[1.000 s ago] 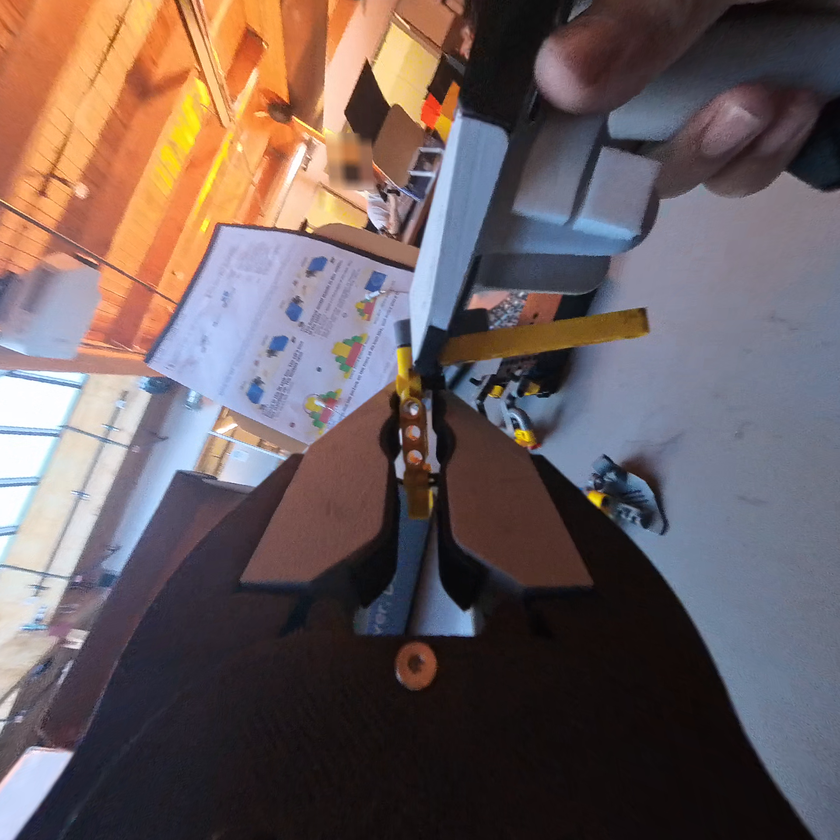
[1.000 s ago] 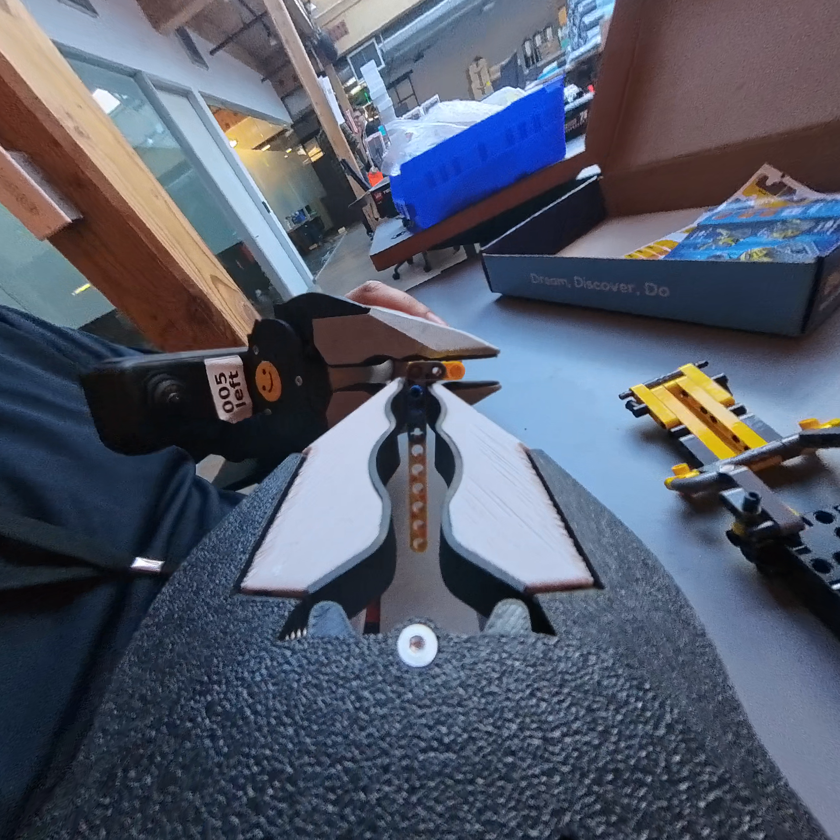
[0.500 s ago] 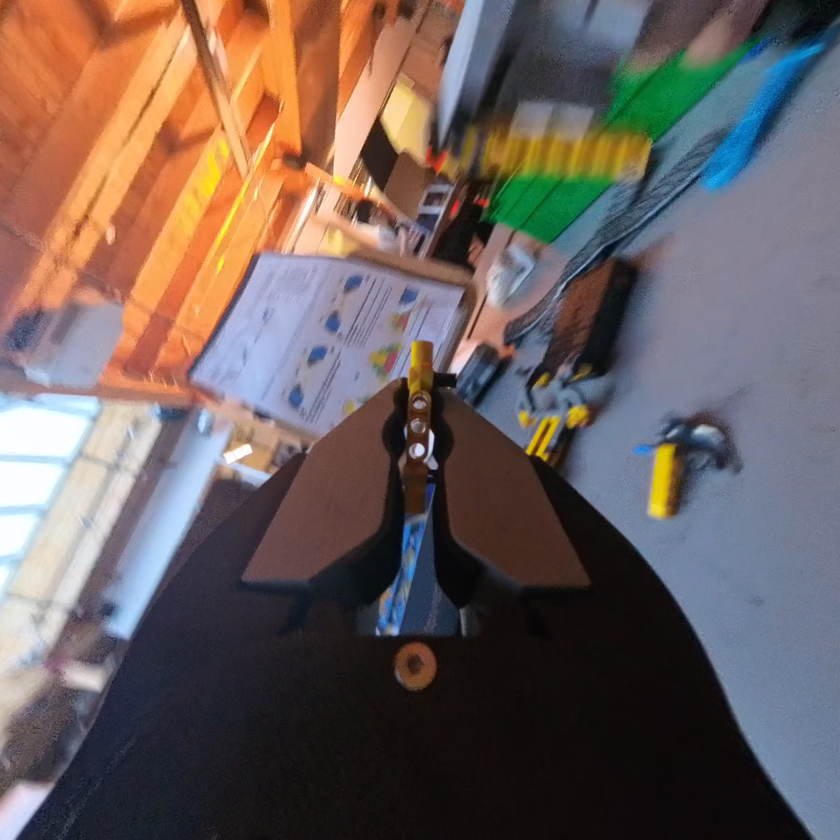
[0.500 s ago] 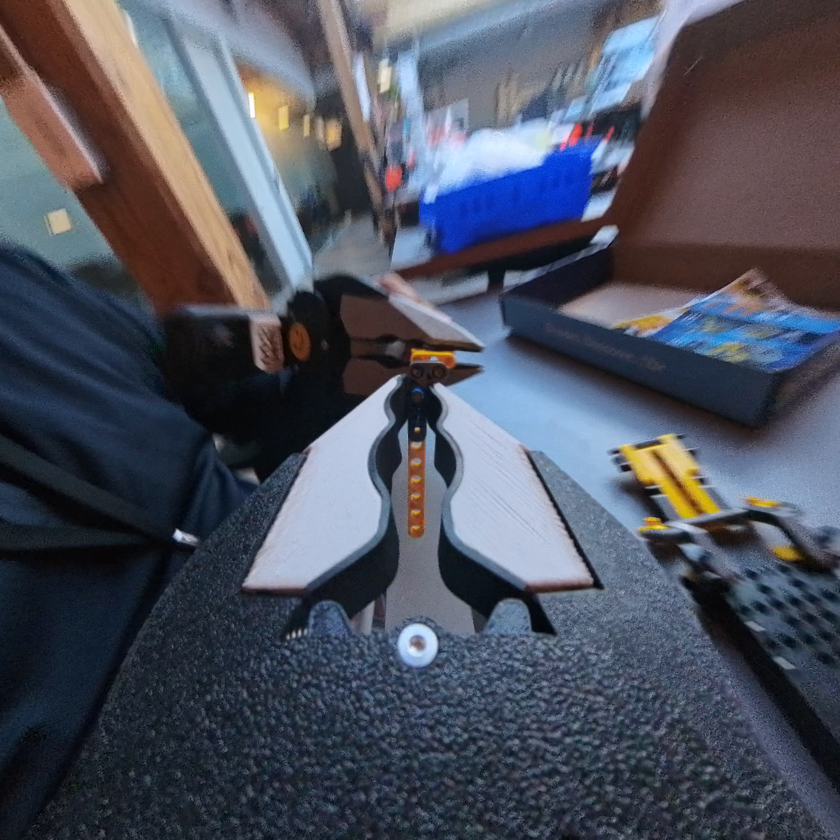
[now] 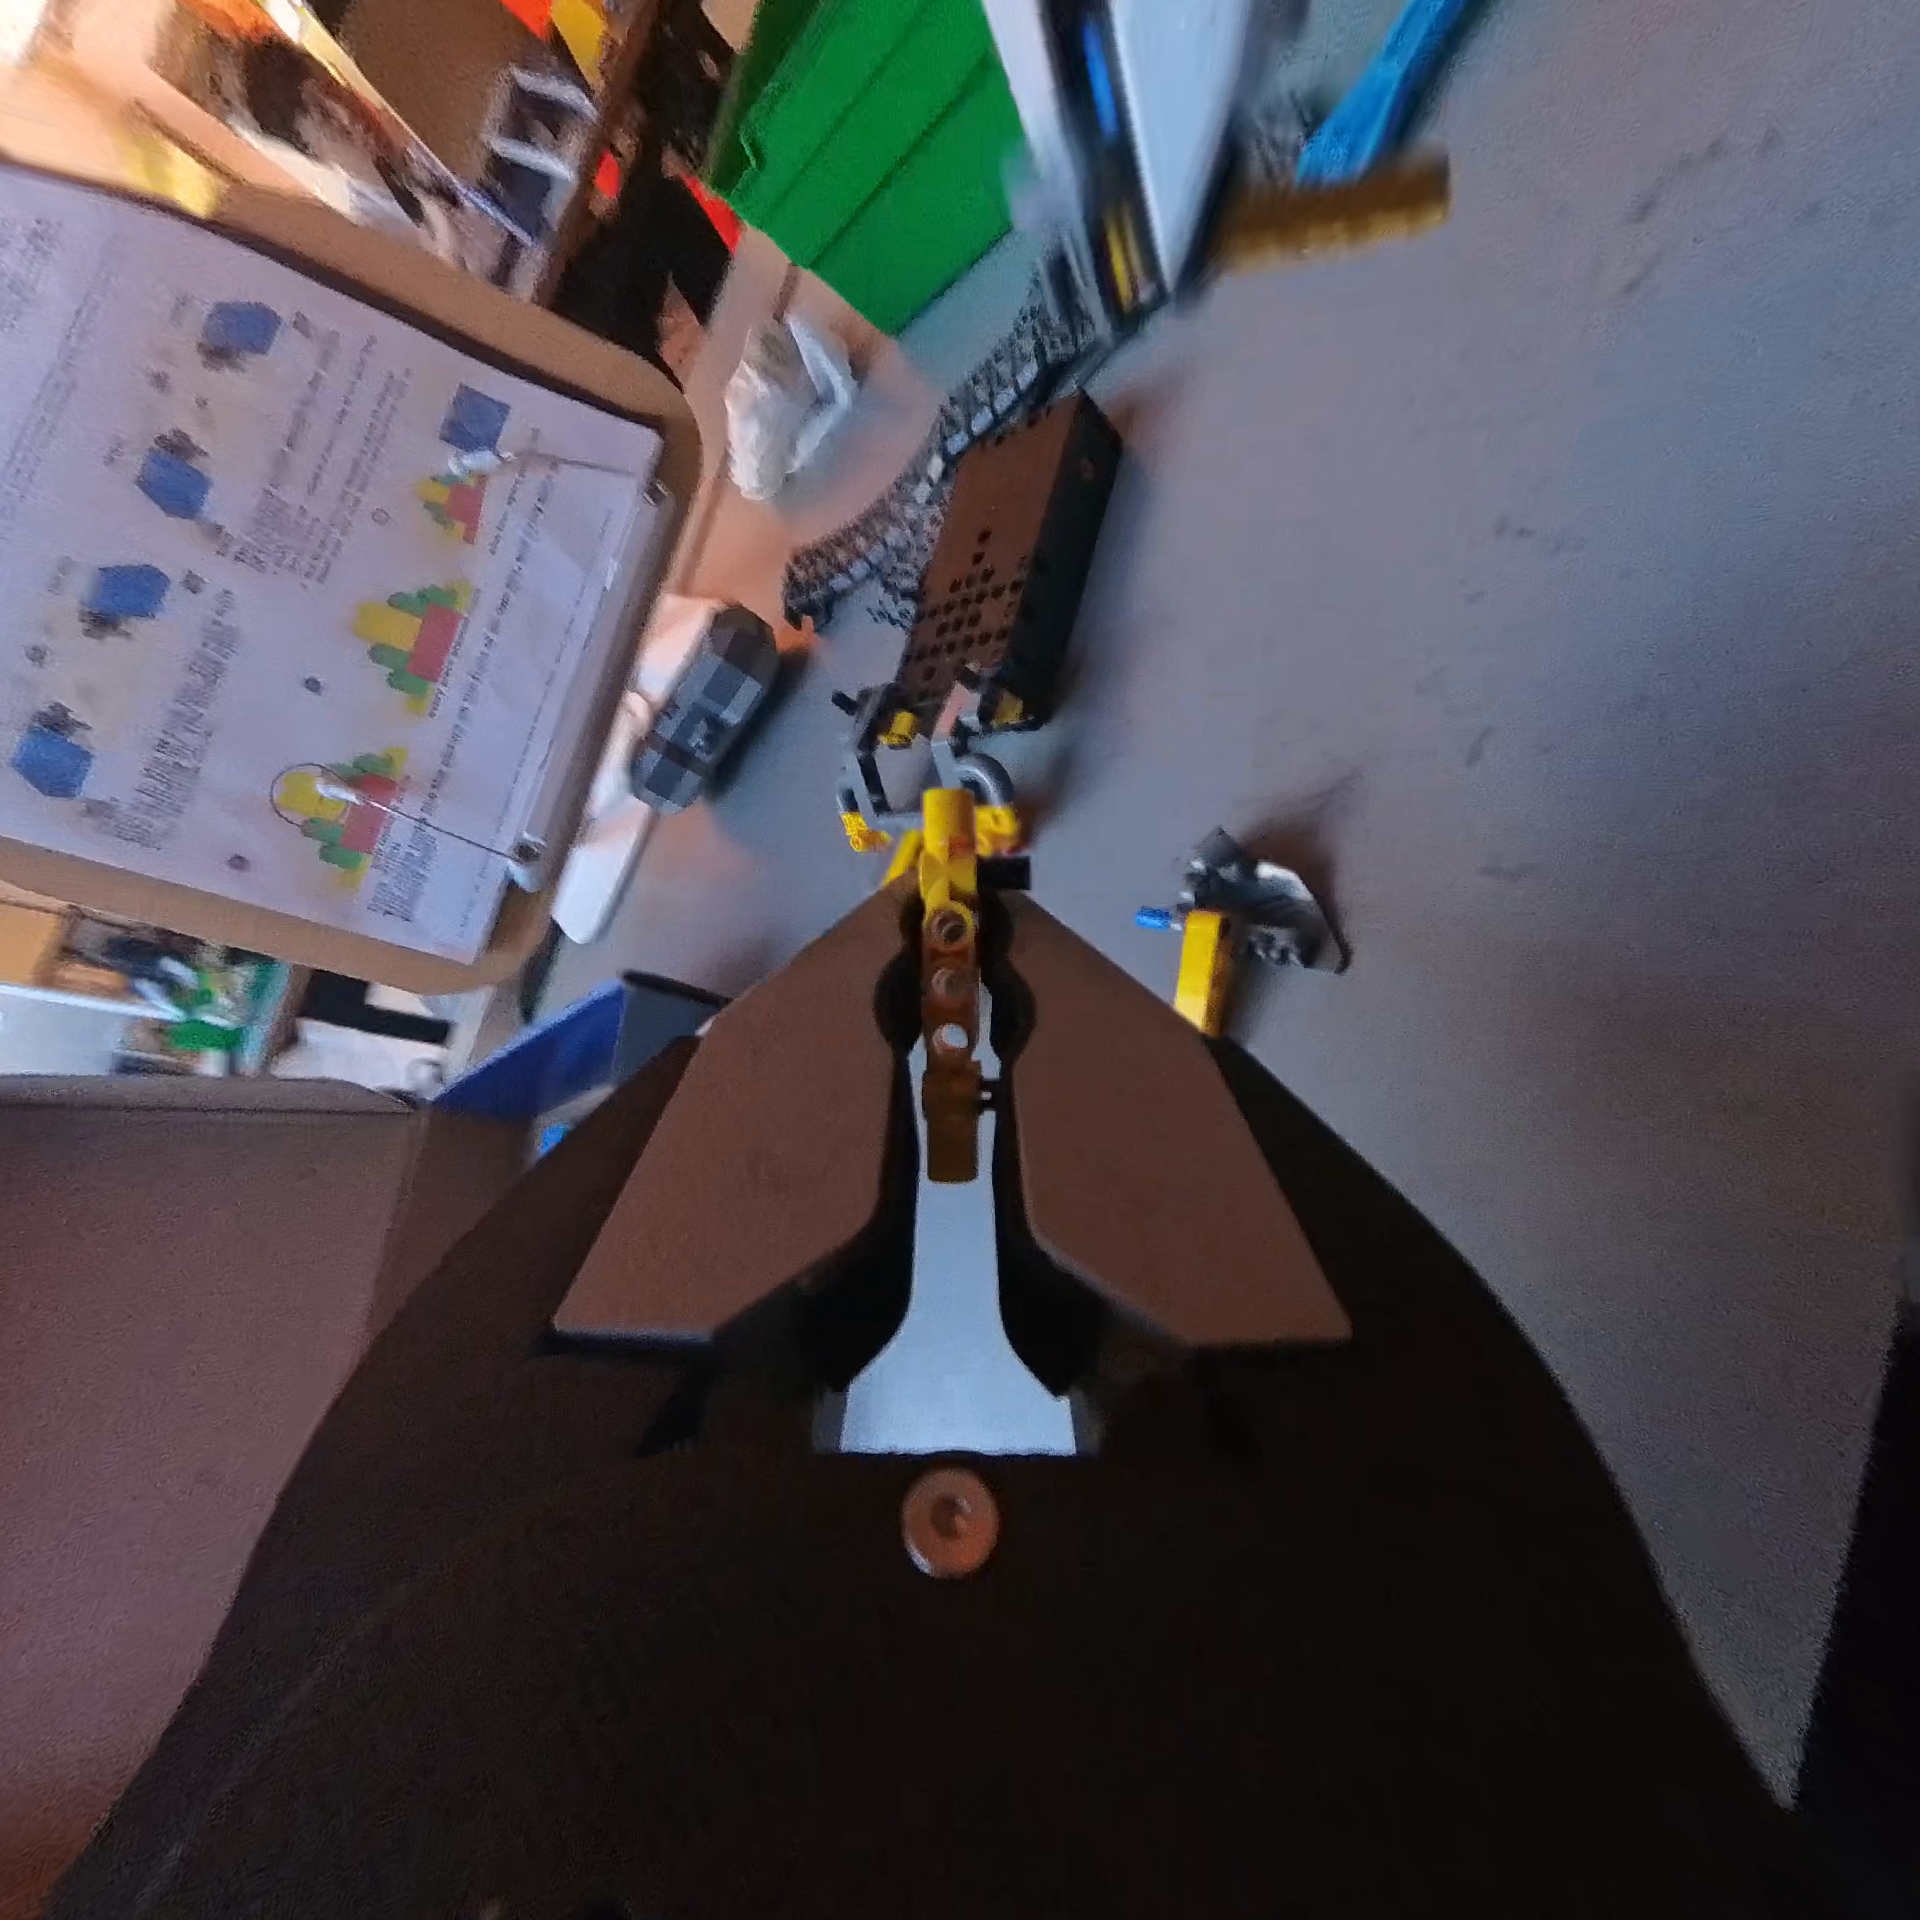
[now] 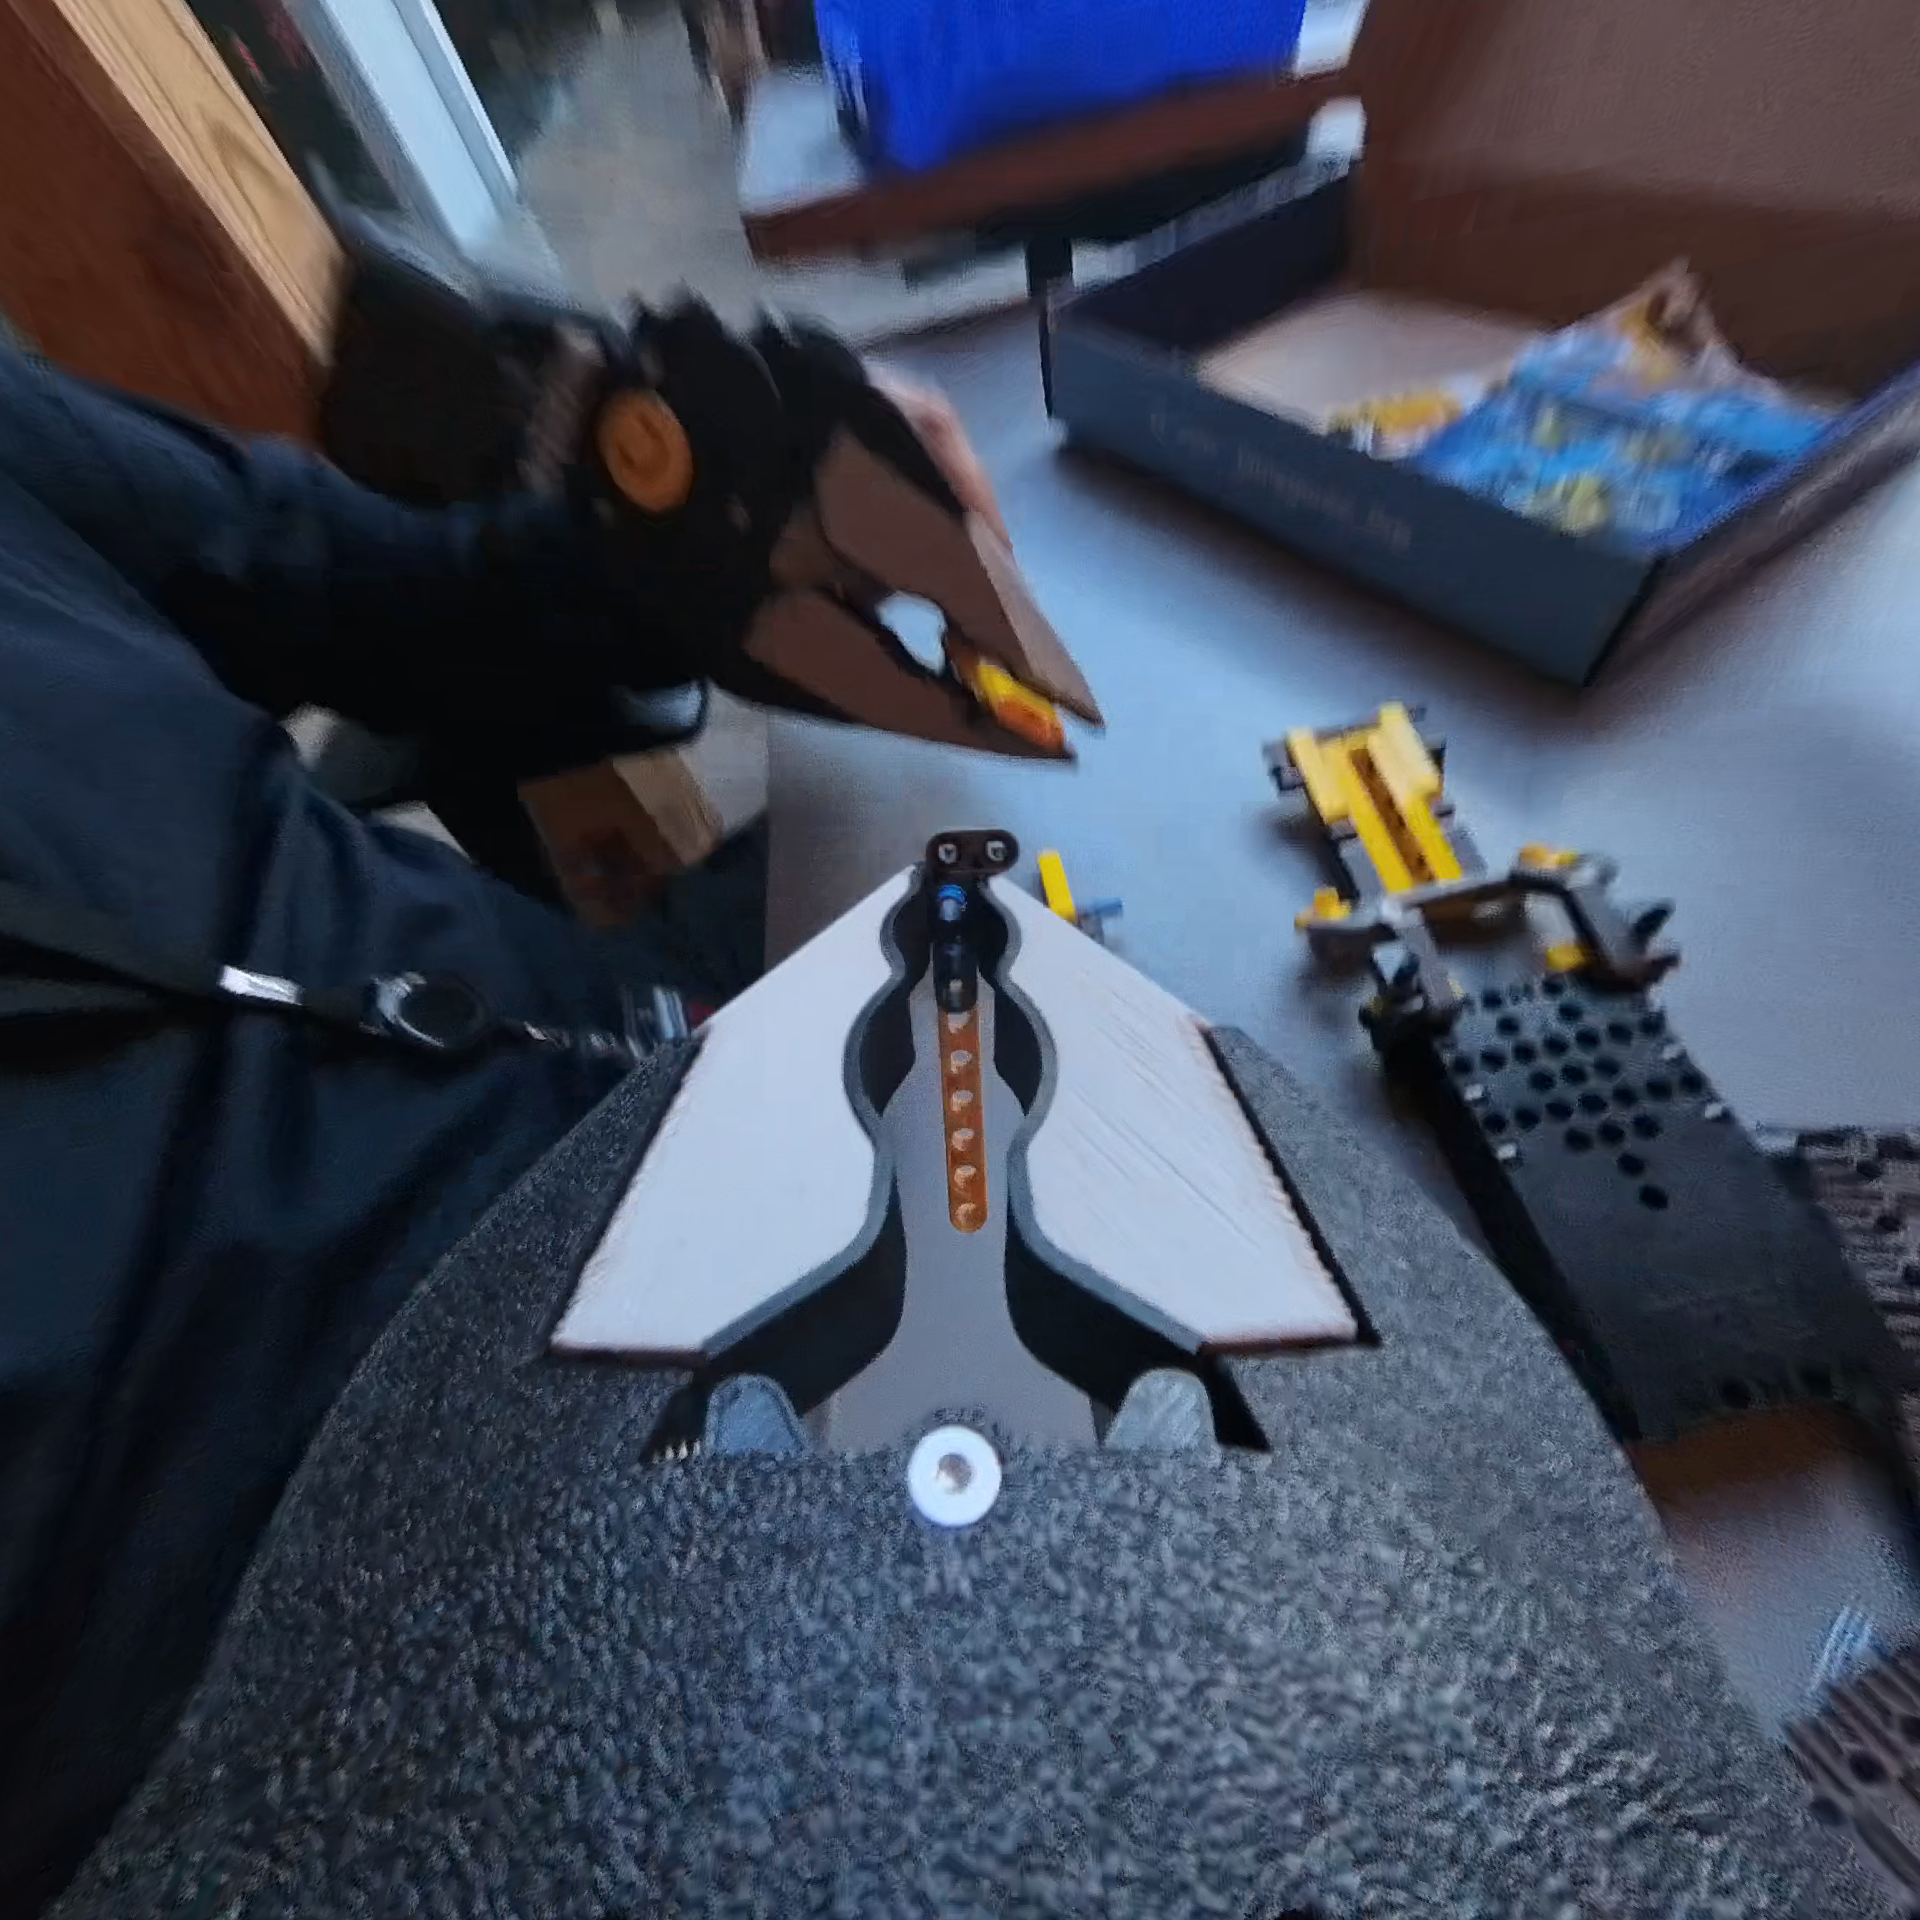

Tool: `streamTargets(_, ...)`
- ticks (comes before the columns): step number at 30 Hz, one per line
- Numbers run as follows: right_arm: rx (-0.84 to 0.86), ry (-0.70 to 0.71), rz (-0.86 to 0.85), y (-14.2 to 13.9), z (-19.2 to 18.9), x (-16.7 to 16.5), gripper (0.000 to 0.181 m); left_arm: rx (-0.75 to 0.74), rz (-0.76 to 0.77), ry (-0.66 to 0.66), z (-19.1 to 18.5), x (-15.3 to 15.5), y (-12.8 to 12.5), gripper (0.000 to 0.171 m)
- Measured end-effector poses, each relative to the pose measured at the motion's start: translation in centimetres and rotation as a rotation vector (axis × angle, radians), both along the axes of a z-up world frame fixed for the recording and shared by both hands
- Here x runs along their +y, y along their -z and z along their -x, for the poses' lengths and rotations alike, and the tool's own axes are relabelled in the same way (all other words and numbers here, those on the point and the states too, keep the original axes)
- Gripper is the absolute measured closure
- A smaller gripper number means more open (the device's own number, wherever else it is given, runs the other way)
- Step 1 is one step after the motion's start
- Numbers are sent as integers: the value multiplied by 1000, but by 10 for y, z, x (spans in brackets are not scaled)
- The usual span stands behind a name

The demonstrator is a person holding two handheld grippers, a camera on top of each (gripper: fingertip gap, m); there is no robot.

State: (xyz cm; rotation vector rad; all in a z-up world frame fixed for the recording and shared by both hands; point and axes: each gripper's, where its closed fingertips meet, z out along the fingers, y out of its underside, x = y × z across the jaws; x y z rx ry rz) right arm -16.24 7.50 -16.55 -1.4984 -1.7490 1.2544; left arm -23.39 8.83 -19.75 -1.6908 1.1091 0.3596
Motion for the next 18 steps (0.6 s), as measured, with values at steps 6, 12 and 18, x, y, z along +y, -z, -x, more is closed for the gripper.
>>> streamTargets(6, -268, 98, -222, 73, 10, 21, 171, 221, -323, 38, -11, -5, -32, 166)
streamTargets(12, -207, 173, -178, 62, 16, 30, 163, 115, -262, -12, -11, 1, -24, 166)
streamTargets(18, 93, 4, 99, 2, 34, -24, 162, 62, -318, -31, -18, 2, -39, 166)
